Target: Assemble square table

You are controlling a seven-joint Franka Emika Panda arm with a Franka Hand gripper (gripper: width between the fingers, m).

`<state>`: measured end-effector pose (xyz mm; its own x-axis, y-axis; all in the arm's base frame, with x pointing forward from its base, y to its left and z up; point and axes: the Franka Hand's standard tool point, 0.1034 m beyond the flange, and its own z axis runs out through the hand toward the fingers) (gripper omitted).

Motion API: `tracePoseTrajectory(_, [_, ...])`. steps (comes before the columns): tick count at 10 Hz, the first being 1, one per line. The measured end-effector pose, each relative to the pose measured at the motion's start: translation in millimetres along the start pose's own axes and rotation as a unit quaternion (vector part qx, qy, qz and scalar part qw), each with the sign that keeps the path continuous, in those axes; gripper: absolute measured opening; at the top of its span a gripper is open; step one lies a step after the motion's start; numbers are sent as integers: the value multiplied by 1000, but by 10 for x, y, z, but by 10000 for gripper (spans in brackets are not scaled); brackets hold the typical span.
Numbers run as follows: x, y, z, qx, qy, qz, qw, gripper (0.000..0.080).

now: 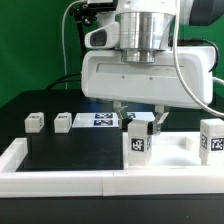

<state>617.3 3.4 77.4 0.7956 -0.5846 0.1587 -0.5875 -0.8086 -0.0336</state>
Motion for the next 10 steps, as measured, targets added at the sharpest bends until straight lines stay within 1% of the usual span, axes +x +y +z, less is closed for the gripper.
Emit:
tracePoseTrajectory(1, [-3,0,5,0,0,0,1000,499])
tracePoseTrajectory(2, [-3,1,5,0,0,-1,1000,499])
tracePoseTrajectory(3, [-4,1,7,0,0,-1,1000,618])
tracePoseTrajectory(4, [-4,1,8,0,0,-1,1000,640])
tracePoseTrajectory(6, [-10,-4,2,0,0,8,1000,648])
tracePoseTrajectory(7, [-32,-24,-25,2,-1,25,1000,648])
tracePoseTrajectory(9, [-114,-44,-131,7,-5,53,999,649])
tracePoseTrajectory(10, [-210,-42,-221,12,-9,73,997,649])
